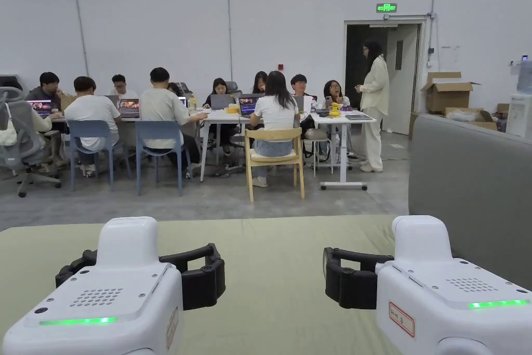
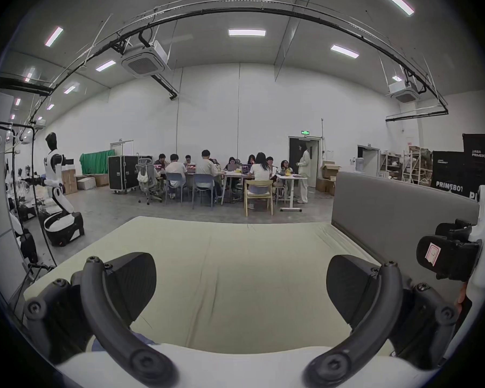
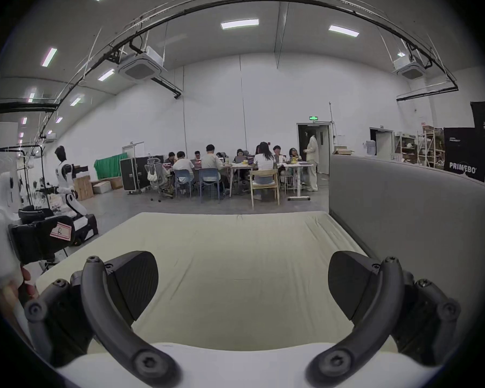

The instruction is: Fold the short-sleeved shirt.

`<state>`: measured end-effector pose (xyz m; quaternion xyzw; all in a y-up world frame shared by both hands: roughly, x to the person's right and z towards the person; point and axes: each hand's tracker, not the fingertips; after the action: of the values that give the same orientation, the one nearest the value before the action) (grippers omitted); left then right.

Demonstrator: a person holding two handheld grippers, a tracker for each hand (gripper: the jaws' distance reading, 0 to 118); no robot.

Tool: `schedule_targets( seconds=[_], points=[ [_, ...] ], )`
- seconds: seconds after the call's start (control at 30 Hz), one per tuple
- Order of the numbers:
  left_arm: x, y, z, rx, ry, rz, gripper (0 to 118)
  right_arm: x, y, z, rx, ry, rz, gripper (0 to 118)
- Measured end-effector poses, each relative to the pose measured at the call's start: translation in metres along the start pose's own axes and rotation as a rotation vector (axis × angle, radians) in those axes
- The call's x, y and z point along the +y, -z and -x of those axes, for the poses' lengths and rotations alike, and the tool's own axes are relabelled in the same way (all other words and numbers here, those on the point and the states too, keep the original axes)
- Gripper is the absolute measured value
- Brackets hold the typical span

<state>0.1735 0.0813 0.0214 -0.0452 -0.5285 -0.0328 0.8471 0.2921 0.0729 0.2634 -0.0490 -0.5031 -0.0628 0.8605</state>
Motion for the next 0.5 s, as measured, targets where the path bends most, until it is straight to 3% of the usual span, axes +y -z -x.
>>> schedule_targets(
  seconds=[0.5],
  points=[
    [0.0009, -0.0034, -0.0016, -0.007, 0.006, -0.015, 118, 0.0003, -0.0027, -0.0006, -0.009, 0.01, -0.009, 118]
  ],
)
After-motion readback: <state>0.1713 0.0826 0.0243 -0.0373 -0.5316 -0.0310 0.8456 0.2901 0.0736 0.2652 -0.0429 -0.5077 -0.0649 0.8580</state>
